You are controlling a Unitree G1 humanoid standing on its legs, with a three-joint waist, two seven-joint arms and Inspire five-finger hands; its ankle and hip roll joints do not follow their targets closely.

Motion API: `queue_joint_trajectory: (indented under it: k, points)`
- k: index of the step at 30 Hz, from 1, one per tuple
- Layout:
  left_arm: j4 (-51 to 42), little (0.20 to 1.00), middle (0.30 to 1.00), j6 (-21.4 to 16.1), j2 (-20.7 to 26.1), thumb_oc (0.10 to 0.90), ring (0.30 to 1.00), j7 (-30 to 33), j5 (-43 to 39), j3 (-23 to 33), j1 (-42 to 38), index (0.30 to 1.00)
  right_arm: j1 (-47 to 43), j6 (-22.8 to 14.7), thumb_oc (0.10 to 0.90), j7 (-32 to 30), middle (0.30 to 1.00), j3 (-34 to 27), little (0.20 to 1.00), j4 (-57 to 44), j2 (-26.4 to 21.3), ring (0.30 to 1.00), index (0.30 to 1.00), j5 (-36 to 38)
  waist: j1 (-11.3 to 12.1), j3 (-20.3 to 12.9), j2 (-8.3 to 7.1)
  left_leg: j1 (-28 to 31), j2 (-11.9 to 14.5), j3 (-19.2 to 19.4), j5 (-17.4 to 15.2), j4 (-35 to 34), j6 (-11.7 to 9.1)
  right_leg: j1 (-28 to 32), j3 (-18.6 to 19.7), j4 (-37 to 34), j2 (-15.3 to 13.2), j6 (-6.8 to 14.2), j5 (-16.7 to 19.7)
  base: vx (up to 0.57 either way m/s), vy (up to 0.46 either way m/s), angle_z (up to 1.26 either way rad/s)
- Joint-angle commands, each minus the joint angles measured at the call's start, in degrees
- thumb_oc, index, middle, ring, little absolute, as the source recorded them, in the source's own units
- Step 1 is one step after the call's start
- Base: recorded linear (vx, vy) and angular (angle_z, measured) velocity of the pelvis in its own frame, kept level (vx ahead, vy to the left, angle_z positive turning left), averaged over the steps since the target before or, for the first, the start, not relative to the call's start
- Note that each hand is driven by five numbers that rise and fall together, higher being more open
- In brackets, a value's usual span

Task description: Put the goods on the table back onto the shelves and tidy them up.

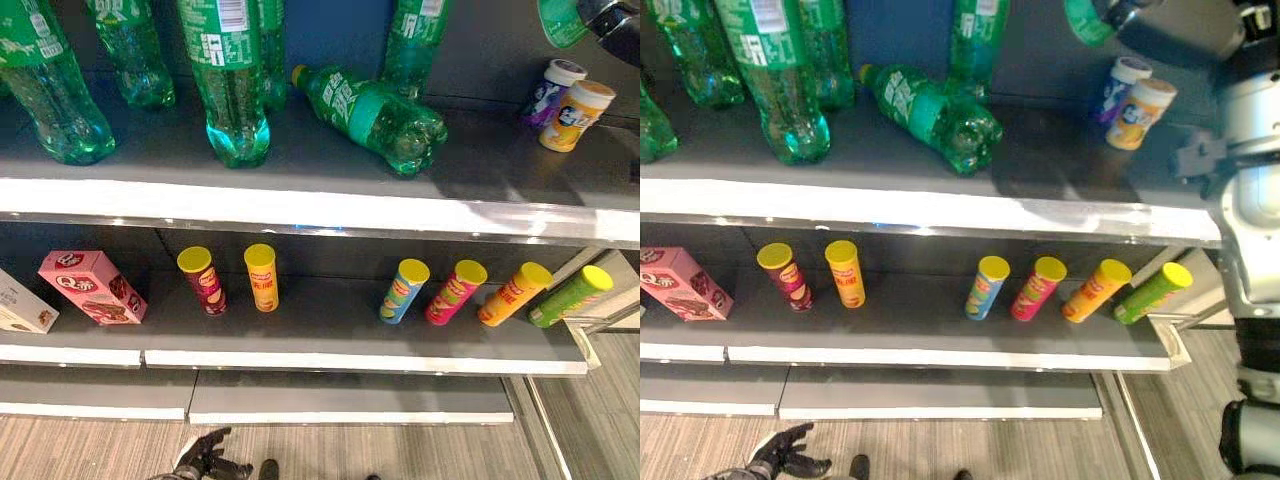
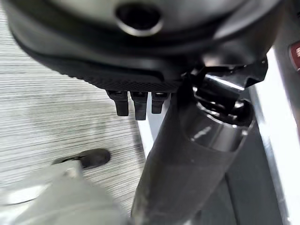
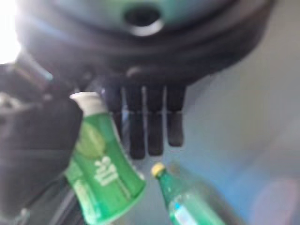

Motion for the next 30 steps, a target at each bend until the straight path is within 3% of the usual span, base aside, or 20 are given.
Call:
queue_joint_trajectory:
  k: [1,12,30]
  points:
    - [0.99,0.9,0.9,-2.1,2.46,0.8,0.9,-0.2,0.69,-1.9,-1.78,0.9,-4.95,-3.55,0.4,-2.82,0.3,-1.9,0.3,-1.19,-3.47,0.3,0.3,0.64,2.16,-3.78,-0.66,2.44,0.06,-3.16,-6.79,0.43,-1.26,0.75,-1.9,0.79,0.47,2.5,-1.73,0.0,0.0,0.0]
    - [6.17,0.9,0.9,-1.43,0.45,0.8,0.9,0.9,3.37,-3.55,-2.77,0.9,-4.58,-3.45,0.4,-3.95,0.3,-2.65,0.3,1.99,-6.7,0.3,0.3,0.86,0.99,-4.11,-0.87,2.51,0.48,-1.99,-7.62,0.43,-0.98,-0.03,-1.53,0.79,0.59,2.89,-1.12,0.0,0.012,-0.01]
    - [4.72,0.9,0.9,-1.68,0.66,0.8,0.9,1.4,4.14,-3.37,-3.3,0.9,-1.83,-3.09,0.4,-4.76,0.3,-5.14,0.3,-0.88,-6.17,0.3,0.3,-1.47,-0.46,-4.37,-0.18,4.07,0.91,0.02,-8.57,0.43,-0.94,0.66,-0.73,0.79,0.71,2.8,-1.32,0.02,0.005,-0.07]
